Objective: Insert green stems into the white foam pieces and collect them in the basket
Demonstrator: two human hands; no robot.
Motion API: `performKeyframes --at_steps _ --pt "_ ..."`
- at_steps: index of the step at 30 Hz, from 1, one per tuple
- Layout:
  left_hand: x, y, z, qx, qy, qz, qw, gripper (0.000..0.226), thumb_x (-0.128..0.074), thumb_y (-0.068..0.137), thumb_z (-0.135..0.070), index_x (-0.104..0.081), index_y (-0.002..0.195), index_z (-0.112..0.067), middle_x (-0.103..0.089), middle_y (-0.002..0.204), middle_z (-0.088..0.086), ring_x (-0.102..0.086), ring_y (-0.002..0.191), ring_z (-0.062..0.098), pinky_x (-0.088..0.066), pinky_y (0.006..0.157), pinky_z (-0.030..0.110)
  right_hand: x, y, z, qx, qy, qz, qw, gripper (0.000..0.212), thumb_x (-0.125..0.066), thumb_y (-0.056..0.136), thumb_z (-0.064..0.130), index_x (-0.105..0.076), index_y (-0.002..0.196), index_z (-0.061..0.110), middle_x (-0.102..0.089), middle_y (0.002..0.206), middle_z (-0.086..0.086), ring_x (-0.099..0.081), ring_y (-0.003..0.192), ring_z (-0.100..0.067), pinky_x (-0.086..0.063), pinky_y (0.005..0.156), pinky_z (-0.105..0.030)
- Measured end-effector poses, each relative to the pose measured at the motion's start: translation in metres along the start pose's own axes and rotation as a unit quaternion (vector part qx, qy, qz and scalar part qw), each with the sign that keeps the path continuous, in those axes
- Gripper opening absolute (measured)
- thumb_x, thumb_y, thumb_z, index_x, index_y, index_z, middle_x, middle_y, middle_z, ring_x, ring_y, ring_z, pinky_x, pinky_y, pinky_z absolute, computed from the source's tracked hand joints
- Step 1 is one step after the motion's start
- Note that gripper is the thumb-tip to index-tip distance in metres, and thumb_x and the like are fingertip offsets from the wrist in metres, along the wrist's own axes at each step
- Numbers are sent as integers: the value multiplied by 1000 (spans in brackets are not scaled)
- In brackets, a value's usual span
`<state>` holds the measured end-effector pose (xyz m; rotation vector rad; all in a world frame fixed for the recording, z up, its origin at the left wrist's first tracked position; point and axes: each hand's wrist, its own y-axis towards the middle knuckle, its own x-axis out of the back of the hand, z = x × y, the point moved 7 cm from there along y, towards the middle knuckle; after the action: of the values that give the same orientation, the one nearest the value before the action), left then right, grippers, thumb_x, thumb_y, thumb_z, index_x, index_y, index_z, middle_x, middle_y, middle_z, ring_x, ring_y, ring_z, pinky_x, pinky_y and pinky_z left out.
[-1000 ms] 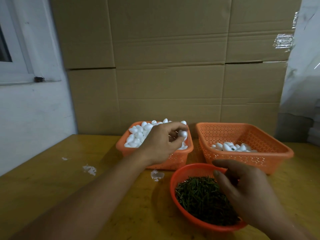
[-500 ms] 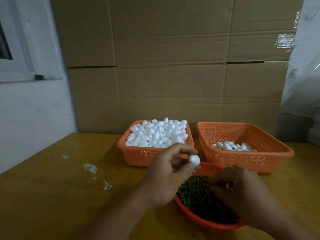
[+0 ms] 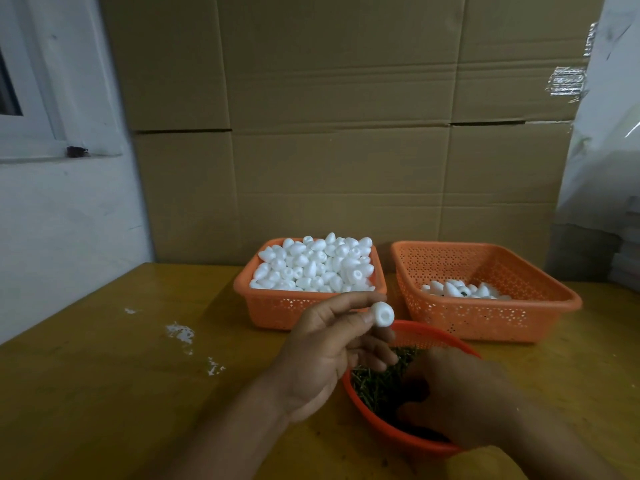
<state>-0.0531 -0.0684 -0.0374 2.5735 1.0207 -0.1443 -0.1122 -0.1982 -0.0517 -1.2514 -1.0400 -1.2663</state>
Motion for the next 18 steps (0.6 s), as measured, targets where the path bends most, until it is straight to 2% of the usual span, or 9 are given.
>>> performKeyframes --at_steps 4,7,11,14,18 --pt "2 0 1 12 -5 -5 1000 30 -65 88 -16 -65 117 -10 -67 92 15 -67 76 24 -53 66 28 -1 3 -1 -3 24 -17 1000 23 -66 84 47 -64 75 25 -60 76 9 -56 71 -6 -53 67 -30" --pt "2 0 2 15 -9 -12 1000 22 -70 86 -20 -70 107 -14 -68 92 12 -66 77 22 -53 66 27 -1 2 -6 -8 53 -30 998 12 -67 85 40 -73 87 29 -68 84 9 -64 79 -7 -58 75 -33" --pt "2 0 2 10 -11 -18 1000 20 -72 84 -16 -71 103 -12 -68 93 13 -65 73 20 -51 62 25 0 -1 -11 -15 82 -58 995 6 -66 86 35 -72 84 33 -70 87 11 -66 82 -7 -58 77 -34" --pt "3 -1 4 19 -28 -22 999 22 -72 83 -16 -68 104 -14 -68 87 14 -61 67 19 -48 57 25 5 -4 -14 -18 98 -87 991 8 -65 89 34 -73 91 33 -71 90 11 -66 86 -7 -57 80 -34" --pt "3 -2 7 44 -41 -22 998 13 -70 86 -25 -69 97 -18 -62 79 8 -56 63 16 -43 57 24 10 -9 -13 -6 113 -123 986 14 -68 89 24 -74 100 29 -73 94 9 -67 90 -10 -56 82 -34"
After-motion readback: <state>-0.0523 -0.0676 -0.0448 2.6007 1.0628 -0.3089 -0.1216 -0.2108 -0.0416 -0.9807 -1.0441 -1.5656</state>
